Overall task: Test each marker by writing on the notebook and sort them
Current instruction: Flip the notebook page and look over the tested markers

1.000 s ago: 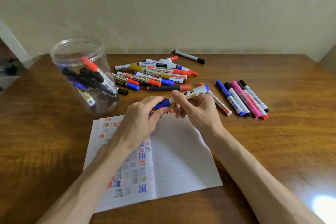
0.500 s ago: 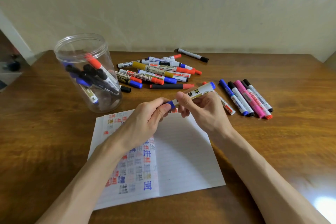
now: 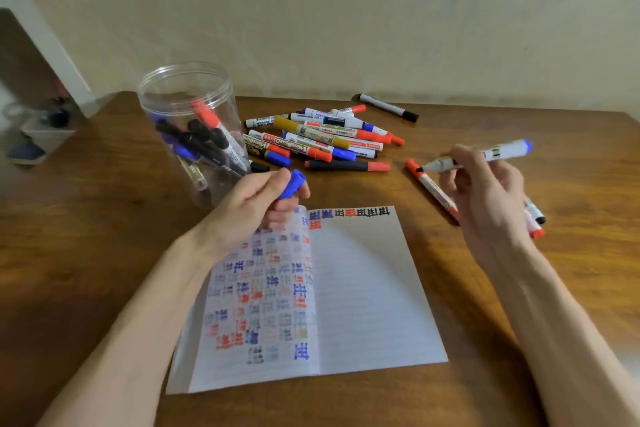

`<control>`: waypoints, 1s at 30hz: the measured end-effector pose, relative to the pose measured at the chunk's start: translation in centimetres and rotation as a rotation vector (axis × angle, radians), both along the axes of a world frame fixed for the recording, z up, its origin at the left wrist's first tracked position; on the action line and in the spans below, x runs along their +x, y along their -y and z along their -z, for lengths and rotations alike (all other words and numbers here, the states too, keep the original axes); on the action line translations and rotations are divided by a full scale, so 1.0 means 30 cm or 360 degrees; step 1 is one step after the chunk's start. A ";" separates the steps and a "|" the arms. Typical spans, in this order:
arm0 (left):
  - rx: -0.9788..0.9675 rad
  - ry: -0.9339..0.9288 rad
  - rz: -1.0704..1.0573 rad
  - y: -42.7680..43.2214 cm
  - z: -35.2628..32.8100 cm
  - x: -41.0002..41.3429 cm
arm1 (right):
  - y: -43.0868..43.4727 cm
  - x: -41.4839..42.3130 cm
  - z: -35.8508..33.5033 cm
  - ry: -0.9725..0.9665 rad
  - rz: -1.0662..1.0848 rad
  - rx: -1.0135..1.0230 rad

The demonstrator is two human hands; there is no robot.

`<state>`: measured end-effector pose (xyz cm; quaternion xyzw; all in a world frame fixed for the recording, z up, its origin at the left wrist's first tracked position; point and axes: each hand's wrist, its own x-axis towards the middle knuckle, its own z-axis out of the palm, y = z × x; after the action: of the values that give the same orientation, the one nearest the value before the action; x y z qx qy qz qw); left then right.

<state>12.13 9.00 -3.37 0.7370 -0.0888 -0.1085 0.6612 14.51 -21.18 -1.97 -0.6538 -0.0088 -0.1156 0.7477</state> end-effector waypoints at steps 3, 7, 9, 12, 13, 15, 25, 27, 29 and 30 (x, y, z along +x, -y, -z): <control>0.0315 0.0193 0.0003 0.062 0.020 -0.005 | -0.067 -0.024 0.019 -0.0098 -0.0029 -0.0186; 0.0314 0.0317 -0.0319 0.087 0.050 0.003 | -0.143 -0.047 0.043 -0.0127 -0.0194 -0.0472; 0.0256 0.0332 -0.0479 0.102 0.067 0.007 | -0.178 -0.050 0.055 -0.0142 -0.0225 -0.0563; 0.0238 0.0363 -0.0570 0.115 0.080 0.006 | -0.223 -0.042 0.080 -0.0178 -0.0227 -0.0591; 0.0270 0.0367 -0.0583 0.114 0.082 0.007 | -0.236 -0.037 0.088 -0.0188 -0.0235 -0.0619; 0.0391 0.0355 -0.0605 0.104 0.089 0.013 | -0.260 -0.031 0.102 -0.0207 -0.0258 -0.0708; 0.0365 0.0418 -0.0628 0.090 0.089 0.027 | -0.282 -0.024 0.137 -0.0122 -0.0174 -0.0873; 0.0396 0.0438 -0.0634 0.091 0.089 0.026 | -0.282 -0.025 0.140 -0.0127 -0.0167 -0.0872; 0.0410 0.0428 -0.0633 0.093 0.088 0.024 | -0.282 -0.024 0.142 -0.0129 -0.0170 -0.0871; 0.0414 0.0422 -0.0628 0.094 0.088 0.024 | -0.281 -0.023 0.143 -0.0123 -0.0172 -0.0876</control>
<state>12.86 6.19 -6.01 0.8266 -0.0146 0.1094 0.5518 13.81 -12.74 -6.26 -0.8348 -0.0463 -0.0439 0.5469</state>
